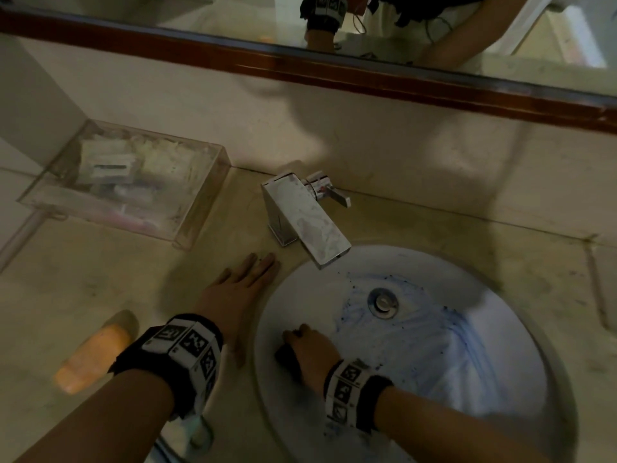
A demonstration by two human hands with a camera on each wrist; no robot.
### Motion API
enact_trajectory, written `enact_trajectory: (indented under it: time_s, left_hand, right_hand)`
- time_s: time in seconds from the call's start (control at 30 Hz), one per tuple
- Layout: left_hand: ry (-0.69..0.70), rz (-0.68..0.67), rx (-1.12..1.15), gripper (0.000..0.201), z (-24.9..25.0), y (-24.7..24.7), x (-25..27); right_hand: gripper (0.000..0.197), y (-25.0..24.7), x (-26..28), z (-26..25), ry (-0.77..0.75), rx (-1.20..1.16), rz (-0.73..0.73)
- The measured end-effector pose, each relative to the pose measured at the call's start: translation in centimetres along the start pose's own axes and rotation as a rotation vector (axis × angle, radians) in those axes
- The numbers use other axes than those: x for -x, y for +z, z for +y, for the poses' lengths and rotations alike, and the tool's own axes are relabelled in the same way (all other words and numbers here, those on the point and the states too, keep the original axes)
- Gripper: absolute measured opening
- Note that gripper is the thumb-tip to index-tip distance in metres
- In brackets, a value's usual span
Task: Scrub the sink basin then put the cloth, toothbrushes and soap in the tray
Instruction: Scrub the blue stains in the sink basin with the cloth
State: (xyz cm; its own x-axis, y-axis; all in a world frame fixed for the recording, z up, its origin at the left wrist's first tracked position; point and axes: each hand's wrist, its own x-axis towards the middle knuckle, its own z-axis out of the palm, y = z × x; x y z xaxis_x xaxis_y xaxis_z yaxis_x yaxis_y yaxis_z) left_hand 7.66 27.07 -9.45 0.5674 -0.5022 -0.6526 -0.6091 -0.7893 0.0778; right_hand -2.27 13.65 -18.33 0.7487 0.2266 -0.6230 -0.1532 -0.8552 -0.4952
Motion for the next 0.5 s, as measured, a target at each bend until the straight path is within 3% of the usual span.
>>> enact_trajectory:
  time_s: [0.13,0.23,0.43,0.5]
  left_hand:
    - [-0.003,0.001,0.018,0.150,0.0,-0.1,-0.1]
    - [-0.006,0.012,0.027,0.151,-0.2,0.2,-0.4]
    - [0.000,0.007,0.005,0.156,-0.6,0.5,-0.5]
    - [-0.002,0.011,-0.001,0.154,-0.4,0.5,-0.5]
  right_hand:
    - [0.048,-1.9,-2.2,2.2,0.112,0.063,0.069]
    - [0.059,-3.4,-2.2,3.0,0.116,0.068,0.030]
    - [0.034,-1.1,3.0,-0.2,-0.209,-0.063,-0.153]
    - [0.030,0.2,3.4,-0.7,-0.222,-0.050,-0.181]
